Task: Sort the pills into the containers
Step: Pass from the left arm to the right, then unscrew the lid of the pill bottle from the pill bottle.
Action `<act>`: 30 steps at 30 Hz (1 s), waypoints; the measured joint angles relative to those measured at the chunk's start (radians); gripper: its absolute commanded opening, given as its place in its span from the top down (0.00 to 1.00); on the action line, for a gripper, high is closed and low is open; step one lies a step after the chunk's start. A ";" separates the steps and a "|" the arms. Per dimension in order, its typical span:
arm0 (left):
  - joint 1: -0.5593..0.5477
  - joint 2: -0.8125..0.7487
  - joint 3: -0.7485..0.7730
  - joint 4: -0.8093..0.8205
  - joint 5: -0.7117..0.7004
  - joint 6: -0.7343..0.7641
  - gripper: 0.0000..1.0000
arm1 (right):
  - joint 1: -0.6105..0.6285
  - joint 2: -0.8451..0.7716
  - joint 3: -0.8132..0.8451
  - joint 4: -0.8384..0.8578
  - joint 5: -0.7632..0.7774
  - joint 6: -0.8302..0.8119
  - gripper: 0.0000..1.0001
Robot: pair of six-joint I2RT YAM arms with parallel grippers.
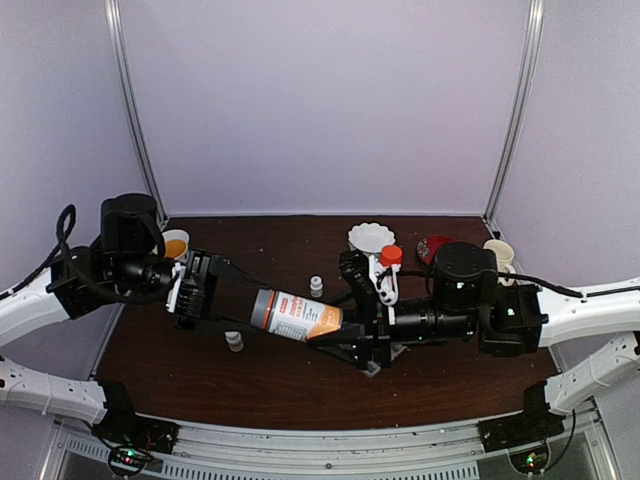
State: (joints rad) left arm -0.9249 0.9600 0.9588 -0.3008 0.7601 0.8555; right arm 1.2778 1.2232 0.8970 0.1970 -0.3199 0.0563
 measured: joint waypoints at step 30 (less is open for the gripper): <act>-0.003 0.148 0.318 -0.119 -0.145 -1.323 1.00 | 0.111 0.017 0.101 -0.042 0.497 -0.478 0.97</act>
State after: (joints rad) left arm -0.9283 1.1076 1.2766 -0.4198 0.6147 -0.4679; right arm 1.3888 1.2404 0.9981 0.1547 0.1772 -0.4217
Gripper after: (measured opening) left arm 0.528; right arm 0.557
